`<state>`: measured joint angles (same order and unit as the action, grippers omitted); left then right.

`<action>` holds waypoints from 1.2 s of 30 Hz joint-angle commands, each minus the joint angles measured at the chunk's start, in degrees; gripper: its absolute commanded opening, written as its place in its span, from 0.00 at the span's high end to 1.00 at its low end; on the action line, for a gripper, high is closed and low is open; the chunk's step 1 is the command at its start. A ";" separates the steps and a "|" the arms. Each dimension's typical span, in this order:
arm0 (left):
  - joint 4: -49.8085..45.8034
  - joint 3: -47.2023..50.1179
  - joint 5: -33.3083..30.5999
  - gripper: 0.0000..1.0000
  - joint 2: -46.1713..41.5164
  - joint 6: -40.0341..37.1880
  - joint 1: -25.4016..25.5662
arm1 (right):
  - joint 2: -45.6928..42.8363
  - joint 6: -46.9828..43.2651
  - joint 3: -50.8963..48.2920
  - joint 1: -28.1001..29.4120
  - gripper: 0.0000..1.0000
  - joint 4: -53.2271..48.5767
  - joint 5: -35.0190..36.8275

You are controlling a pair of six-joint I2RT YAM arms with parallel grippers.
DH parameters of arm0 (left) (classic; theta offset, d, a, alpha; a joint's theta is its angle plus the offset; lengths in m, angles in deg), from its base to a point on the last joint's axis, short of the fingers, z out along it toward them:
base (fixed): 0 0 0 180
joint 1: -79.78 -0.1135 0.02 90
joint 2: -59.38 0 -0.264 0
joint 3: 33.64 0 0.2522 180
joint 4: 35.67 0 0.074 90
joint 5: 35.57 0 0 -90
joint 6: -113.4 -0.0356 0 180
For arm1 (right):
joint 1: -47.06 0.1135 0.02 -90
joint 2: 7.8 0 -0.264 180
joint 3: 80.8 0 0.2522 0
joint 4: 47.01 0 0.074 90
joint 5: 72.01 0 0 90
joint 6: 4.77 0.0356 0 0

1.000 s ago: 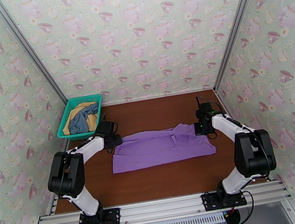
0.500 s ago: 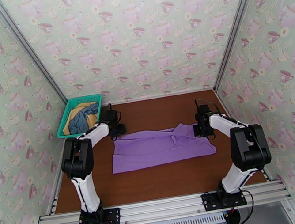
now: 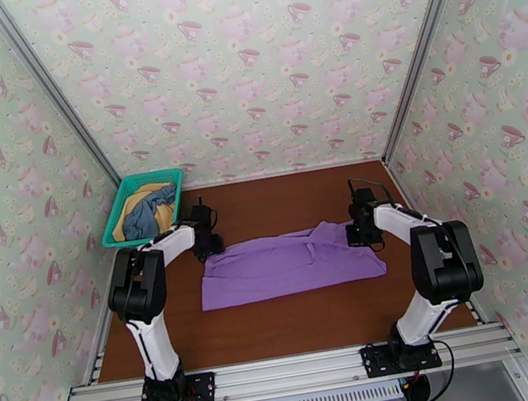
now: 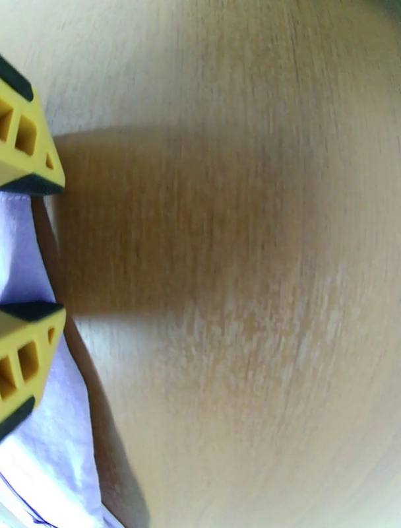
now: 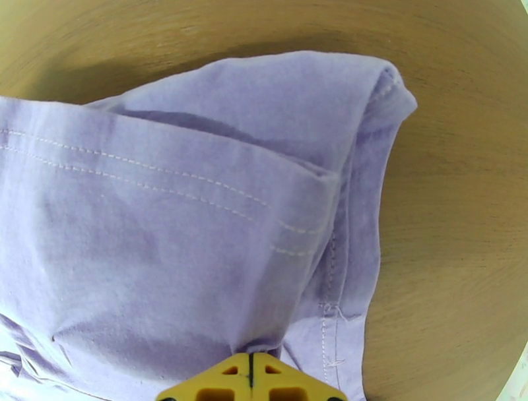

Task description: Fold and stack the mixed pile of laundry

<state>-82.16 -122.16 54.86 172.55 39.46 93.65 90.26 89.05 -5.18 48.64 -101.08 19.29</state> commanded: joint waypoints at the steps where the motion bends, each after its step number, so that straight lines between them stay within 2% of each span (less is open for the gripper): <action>1: 1.07 2.23 3.56 0.71 0.89 0.42 0.20 | 0.66 -0.32 0.29 0.35 1.00 0.41 0.48; 5: 2.54 2.17 4.63 1.00 1.64 1.25 0.42 | 0.64 -0.37 0.25 0.35 1.00 0.41 0.50; 13: 2.41 0.78 3.27 1.00 -3.17 1.04 0.51 | 0.62 -0.28 0.29 0.35 1.00 0.32 0.27; 20: -1.63 0.35 6.40 1.00 -8.05 0.21 0.52 | 0.24 -0.13 0.23 0.31 1.00 0.24 0.04; 23: -2.58 2.14 6.70 1.00 -7.16 0.03 0.53 | 0.10 -0.12 0.03 0.30 1.00 0.41 -0.15; 28: 1.98 6.88 7.63 1.00 -5.15 1.38 0.59 | 0.03 -0.18 -0.07 0.35 1.00 0.39 -0.84; 31: 3.68 8.74 8.90 1.00 -6.26 2.12 1.28 | -0.06 -0.12 0.09 0.35 1.00 0.16 -1.04; 34: 2.76 10.25 6.84 1.00 -8.64 2.14 3.16 | -0.08 -0.10 0.12 0.35 1.00 -0.73 -1.13; 36: 2.25 11.81 5.24 1.00 -10.29 2.42 4.08 | 0.30 -0.04 0.47 0.35 0.91 -2.09 -1.12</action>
<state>-79.41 -112.33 61.18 165.25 41.08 96.14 90.26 89.02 -5.15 48.64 -101.33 18.85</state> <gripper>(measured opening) 0.040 0.084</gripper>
